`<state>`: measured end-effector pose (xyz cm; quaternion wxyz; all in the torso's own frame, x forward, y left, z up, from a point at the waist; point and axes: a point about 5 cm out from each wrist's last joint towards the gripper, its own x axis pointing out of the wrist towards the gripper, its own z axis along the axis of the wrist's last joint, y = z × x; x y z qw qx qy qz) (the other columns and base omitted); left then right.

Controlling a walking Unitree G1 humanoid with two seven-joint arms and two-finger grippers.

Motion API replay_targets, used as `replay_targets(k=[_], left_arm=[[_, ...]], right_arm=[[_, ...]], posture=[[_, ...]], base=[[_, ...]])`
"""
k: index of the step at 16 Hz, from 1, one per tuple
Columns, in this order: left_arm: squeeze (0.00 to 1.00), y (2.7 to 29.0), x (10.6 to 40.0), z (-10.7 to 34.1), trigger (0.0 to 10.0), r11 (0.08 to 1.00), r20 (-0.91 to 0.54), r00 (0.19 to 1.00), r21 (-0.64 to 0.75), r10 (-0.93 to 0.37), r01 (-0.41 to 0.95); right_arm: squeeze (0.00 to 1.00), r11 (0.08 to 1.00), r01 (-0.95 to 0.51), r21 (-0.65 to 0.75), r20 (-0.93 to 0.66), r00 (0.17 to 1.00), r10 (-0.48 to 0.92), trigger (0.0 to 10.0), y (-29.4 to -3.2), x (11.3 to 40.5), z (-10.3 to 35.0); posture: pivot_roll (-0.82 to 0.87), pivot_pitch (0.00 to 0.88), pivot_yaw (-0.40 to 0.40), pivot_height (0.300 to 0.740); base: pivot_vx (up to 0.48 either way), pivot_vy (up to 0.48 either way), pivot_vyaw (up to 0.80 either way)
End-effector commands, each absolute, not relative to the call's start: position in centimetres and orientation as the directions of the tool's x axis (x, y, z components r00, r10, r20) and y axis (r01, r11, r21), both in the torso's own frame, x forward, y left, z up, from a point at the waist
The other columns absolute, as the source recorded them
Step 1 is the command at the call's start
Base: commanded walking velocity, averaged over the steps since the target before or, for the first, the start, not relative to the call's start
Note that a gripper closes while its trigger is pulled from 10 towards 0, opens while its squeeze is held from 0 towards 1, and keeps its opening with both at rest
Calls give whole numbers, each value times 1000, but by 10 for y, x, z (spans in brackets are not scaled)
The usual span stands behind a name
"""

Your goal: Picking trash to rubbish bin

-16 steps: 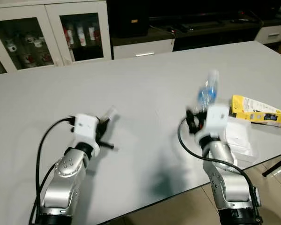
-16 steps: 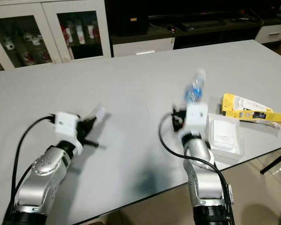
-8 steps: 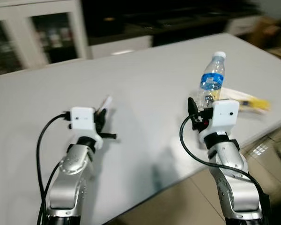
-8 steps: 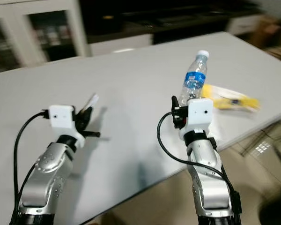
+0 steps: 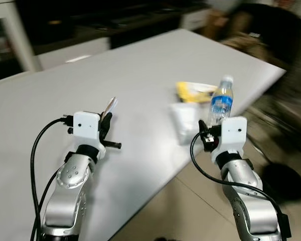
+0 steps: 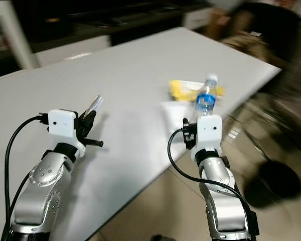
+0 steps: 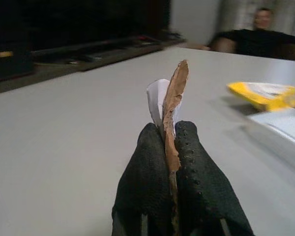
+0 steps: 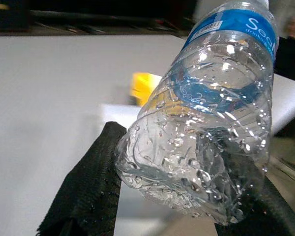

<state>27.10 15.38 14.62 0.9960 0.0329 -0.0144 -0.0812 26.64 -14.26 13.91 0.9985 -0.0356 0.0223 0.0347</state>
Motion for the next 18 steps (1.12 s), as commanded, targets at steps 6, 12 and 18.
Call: replay_targets(k=[6,12,18], left_arm=[[0,146,266,148,10000,975,26,980,100,-199,196],[0,146,264,144,10000,968,3,976,128,-219,217],[0,143,263,142,10000,962,-3,971,140,-238,236]], right_arm=[[0,989,-74,-128,-71,995,65,10000,-145,262,138],[0,988,-79,-133,-106,992,65,10000,-147,255,128],[0,989,-73,-128,-119,991,58,10000,-149,254,124]], posture=[[-18,0,-57,740],[-20,0,-47,740],[-22,0,-47,740]], base=[[0,-420,-229],[0,-435,0],[0,-436,0]])
